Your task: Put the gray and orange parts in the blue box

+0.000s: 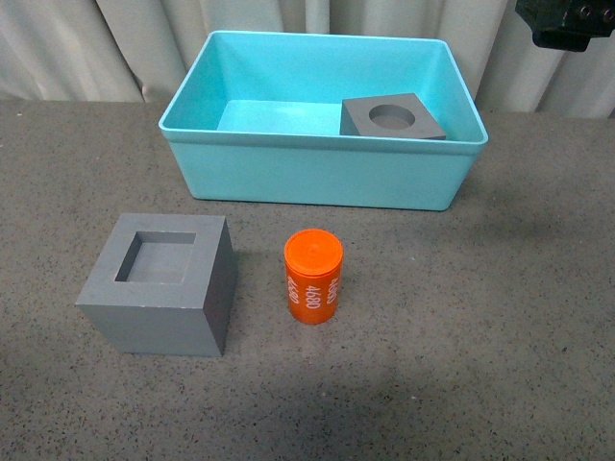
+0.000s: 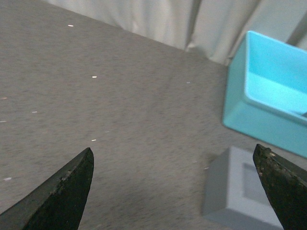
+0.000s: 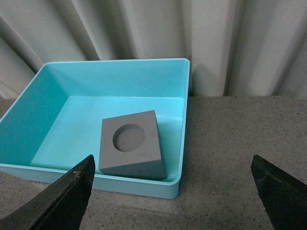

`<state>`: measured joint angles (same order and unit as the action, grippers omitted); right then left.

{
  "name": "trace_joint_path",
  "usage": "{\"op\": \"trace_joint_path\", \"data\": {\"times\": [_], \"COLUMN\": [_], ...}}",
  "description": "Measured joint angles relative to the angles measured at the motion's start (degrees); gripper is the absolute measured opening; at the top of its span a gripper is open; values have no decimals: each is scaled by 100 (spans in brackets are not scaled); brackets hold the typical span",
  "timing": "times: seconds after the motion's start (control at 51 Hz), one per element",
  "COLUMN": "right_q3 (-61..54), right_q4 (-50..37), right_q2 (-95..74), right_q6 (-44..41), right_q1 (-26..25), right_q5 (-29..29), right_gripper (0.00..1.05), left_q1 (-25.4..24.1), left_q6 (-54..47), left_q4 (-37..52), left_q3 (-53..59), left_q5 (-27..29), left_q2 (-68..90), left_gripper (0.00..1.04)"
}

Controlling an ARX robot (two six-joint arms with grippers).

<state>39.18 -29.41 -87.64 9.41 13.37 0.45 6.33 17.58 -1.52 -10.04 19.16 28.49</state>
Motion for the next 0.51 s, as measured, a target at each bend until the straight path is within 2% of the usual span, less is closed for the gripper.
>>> {"op": "trace_joint_path", "data": {"times": [0.059,0.215,0.333,0.509], "right_q3": [0,0,0,0], "right_q4": [-2,-2,-2,-2], "right_q2": [0,0,0,0], "right_q6": [0,2,2,2], "right_q1": [4,4,2,7], "right_q5": [0,2,4,0], "right_gripper": [95,95,95,95], "left_q1": [28,26,81,118], "left_q6": [216,216,-52,-476], "left_q4": [841,1956,2177,2216], "left_q3": [-240,-748,-1193,-1574], "left_q5": [-136,-385,-787,-925], "left_q2": [1051,2946,4413,5451], "left_gripper": [98,98,98,98]}}
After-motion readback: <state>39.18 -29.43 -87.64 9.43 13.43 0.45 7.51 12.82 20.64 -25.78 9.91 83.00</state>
